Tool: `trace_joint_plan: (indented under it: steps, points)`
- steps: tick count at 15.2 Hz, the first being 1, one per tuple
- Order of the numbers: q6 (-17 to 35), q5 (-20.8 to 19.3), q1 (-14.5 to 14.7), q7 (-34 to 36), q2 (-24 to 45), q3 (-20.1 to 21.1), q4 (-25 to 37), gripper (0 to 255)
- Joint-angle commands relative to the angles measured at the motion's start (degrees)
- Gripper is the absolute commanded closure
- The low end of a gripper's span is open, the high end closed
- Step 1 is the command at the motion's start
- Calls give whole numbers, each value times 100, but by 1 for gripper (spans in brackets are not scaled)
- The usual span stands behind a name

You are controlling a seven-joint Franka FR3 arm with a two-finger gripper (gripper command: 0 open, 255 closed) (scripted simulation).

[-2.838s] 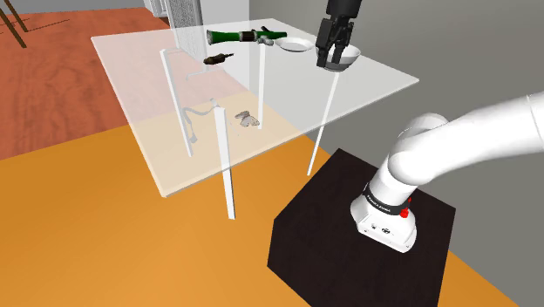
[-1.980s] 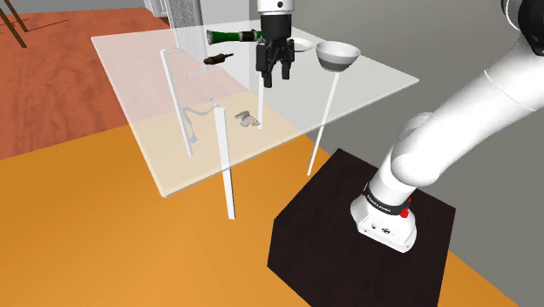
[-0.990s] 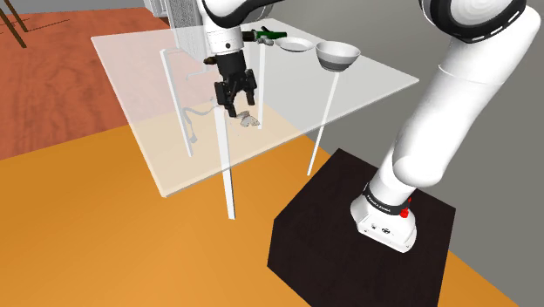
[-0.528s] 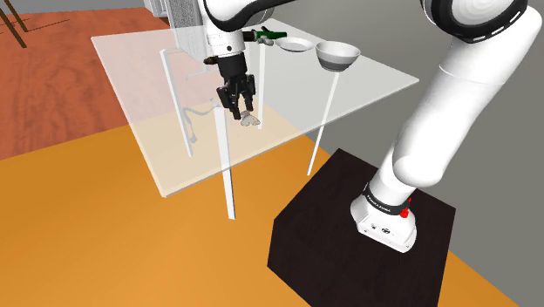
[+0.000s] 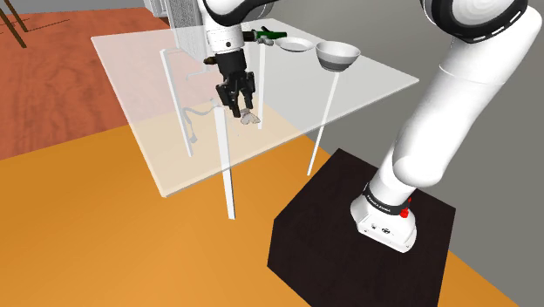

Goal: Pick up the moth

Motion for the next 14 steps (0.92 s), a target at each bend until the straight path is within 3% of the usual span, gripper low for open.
trace_joint_plan:
  steps: [1,14]
  points:
    - [-131,1,-2,9,-11,-1,115,255]
    - [-977,8,-10,85,-52,-8,925,255]
